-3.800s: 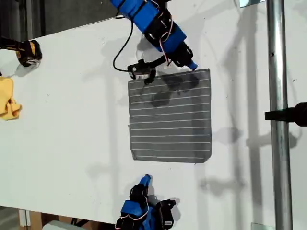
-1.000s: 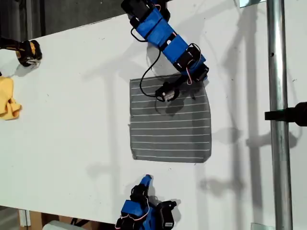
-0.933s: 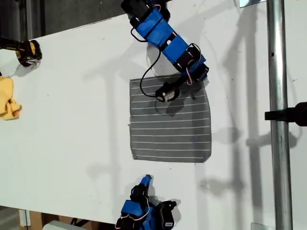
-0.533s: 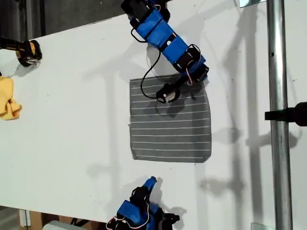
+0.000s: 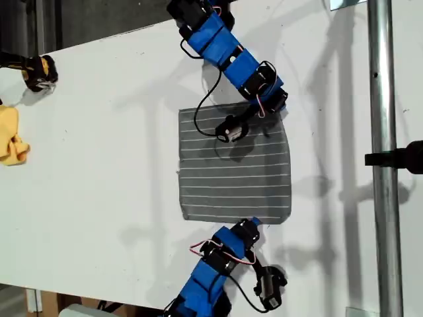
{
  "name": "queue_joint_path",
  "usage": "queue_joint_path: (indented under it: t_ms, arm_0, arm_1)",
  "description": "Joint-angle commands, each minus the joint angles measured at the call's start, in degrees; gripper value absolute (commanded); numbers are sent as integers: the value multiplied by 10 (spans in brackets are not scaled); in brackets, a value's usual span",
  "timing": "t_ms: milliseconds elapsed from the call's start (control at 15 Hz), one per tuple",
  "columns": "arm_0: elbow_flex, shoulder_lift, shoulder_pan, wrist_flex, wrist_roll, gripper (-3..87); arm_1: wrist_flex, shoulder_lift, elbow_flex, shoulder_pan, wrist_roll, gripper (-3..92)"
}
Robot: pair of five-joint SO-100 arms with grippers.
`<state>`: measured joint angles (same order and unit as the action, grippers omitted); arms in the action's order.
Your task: Grasp corners of a towel and fold twice.
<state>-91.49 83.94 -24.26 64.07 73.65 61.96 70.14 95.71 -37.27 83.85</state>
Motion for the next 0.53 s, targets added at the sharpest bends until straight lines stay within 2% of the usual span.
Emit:
queue_joint_path:
  t_ms: [0, 133, 267, 333, 400, 467]
  arm_0:
    - [162, -87, -29, 22, -12, -10]
    - [215, -123, -35, 33, -8, -10]
    - [235, -126, -32, 79, -11, 2]
    - [249, -126, -31, 119, 24, 244]
    - [254, -122, -36, 127, 17, 343]
    - [265, -122, -40, 136, 3, 350]
  arm_1:
    - [5, 4, -16, 13, -6, -2]
    - [5, 4, -16, 13, -6, -2]
    - [6, 5, -16, 13, -6, -2]
    - [8, 5, -16, 13, -6, -2]
    - [10, 5, -16, 13, -6, -2]
    - [10, 5, -16, 13, -6, -2]
